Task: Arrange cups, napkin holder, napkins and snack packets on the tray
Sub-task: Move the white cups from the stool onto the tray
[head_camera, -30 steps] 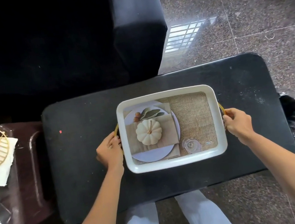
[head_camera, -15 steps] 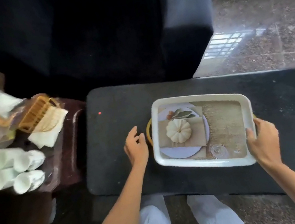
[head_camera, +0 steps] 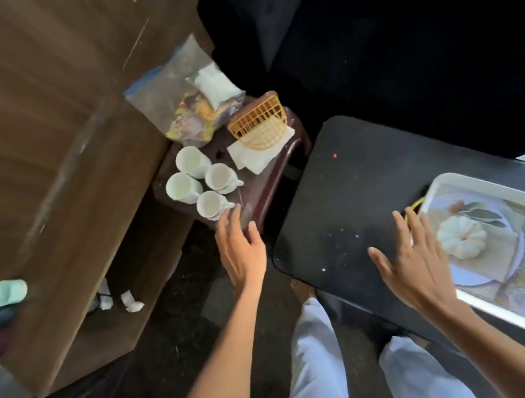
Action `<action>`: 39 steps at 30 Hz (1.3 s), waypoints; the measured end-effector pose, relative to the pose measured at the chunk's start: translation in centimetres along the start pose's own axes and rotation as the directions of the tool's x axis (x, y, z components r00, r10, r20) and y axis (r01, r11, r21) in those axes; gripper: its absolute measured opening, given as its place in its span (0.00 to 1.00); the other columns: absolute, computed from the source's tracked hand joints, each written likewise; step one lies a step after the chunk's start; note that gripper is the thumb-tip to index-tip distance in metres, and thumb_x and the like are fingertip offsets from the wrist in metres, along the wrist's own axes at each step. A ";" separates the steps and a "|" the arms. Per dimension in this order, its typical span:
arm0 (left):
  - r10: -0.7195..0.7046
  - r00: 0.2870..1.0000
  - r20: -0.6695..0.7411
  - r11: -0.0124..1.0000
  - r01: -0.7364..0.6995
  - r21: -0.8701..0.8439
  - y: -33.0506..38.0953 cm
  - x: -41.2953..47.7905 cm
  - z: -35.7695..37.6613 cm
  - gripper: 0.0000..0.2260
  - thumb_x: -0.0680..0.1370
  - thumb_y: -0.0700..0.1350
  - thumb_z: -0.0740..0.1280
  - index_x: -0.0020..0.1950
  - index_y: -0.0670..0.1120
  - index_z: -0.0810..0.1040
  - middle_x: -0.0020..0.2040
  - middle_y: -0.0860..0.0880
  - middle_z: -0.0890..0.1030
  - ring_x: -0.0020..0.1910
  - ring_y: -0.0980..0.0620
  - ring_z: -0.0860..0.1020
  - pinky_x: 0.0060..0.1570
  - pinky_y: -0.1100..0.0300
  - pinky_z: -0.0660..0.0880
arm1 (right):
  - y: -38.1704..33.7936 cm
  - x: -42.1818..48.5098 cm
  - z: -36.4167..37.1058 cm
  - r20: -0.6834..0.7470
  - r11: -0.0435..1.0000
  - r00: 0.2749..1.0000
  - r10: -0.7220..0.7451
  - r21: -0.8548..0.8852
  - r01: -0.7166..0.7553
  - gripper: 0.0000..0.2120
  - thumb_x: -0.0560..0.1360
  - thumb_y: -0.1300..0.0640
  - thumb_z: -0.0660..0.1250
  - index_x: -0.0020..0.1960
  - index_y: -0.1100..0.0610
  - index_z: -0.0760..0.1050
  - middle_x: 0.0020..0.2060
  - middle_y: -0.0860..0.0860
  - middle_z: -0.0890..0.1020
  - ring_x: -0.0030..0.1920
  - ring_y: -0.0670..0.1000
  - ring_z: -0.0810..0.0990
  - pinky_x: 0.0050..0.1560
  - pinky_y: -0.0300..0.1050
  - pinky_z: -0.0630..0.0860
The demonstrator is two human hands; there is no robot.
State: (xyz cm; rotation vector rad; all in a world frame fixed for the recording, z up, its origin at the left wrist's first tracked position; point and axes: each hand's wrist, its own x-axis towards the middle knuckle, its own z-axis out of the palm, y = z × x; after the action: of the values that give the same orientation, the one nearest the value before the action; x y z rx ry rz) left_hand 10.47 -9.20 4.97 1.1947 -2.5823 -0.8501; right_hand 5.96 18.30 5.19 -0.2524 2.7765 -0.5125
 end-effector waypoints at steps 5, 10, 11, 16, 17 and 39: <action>-0.205 0.972 -0.111 0.967 0.184 -0.174 -4.5 5.5 -3.0 0.18 0.82 0.39 0.66 0.72 0.41 0.74 0.71 0.40 0.75 0.72 0.42 0.74 0.70 0.48 0.72 | -8.9 2.5 2.1 0.051 0.991 0.990 -0.135 0.025 0.133 0.36 0.79 0.42 0.62 0.79 0.58 0.56 0.79 0.57 0.58 0.80 0.58 0.51 0.77 0.56 0.57; -0.416 0.909 -0.009 0.841 0.380 -0.386 -7.4 10.3 -3.3 0.14 0.84 0.38 0.63 0.69 0.39 0.77 0.68 0.41 0.80 0.66 0.43 0.79 0.62 0.56 0.75 | -17.2 6.0 5.4 0.110 0.946 0.965 -0.238 0.250 0.204 0.27 0.80 0.50 0.65 0.75 0.58 0.65 0.73 0.54 0.69 0.74 0.54 0.64 0.73 0.48 0.64; -0.416 0.909 0.017 0.832 0.389 -0.396 -7.8 10.9 -3.2 0.13 0.84 0.38 0.62 0.68 0.39 0.78 0.67 0.41 0.81 0.66 0.44 0.79 0.64 0.55 0.75 | -18.7 6.7 6.1 0.141 0.936 0.963 -0.229 0.305 0.178 0.25 0.80 0.51 0.65 0.74 0.58 0.66 0.71 0.53 0.71 0.73 0.53 0.66 0.71 0.47 0.65; -0.423 0.900 0.105 0.810 0.427 -0.402 -8.7 12.0 -2.0 0.12 0.84 0.39 0.62 0.62 0.40 0.83 0.61 0.43 0.85 0.61 0.45 0.82 0.62 0.54 0.77 | -24.2 10.0 9.3 0.265 0.884 0.955 -0.134 0.467 -0.006 0.15 0.79 0.58 0.64 0.65 0.57 0.73 0.63 0.54 0.77 0.63 0.54 0.75 0.62 0.50 0.74; -0.427 0.896 0.121 0.800 0.437 -0.412 -8.8 12.0 -1.8 0.12 0.84 0.39 0.62 0.61 0.41 0.83 0.60 0.43 0.85 0.60 0.44 0.82 0.62 0.51 0.78 | -24.9 10.5 9.8 0.280 0.882 0.953 -0.114 0.471 -0.033 0.16 0.79 0.58 0.64 0.65 0.58 0.73 0.63 0.54 0.77 0.62 0.54 0.75 0.62 0.48 0.74; -0.370 0.896 0.246 0.757 0.444 -0.479 -6.5 5.9 -0.4 0.08 0.82 0.39 0.67 0.59 0.44 0.83 0.55 0.44 0.86 0.57 0.45 0.84 0.58 0.41 0.81 | -20.5 9.1 10.3 0.249 0.844 0.968 0.009 0.517 -0.141 0.07 0.77 0.61 0.68 0.50 0.53 0.82 0.42 0.41 0.81 0.43 0.40 0.81 0.47 0.35 0.76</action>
State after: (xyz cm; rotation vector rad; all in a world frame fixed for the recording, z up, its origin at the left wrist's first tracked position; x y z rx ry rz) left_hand 10.84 -17.09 1.15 1.5679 -1.9600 -1.6520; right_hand 3.21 -5.95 1.28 -0.0658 2.2863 -1.1221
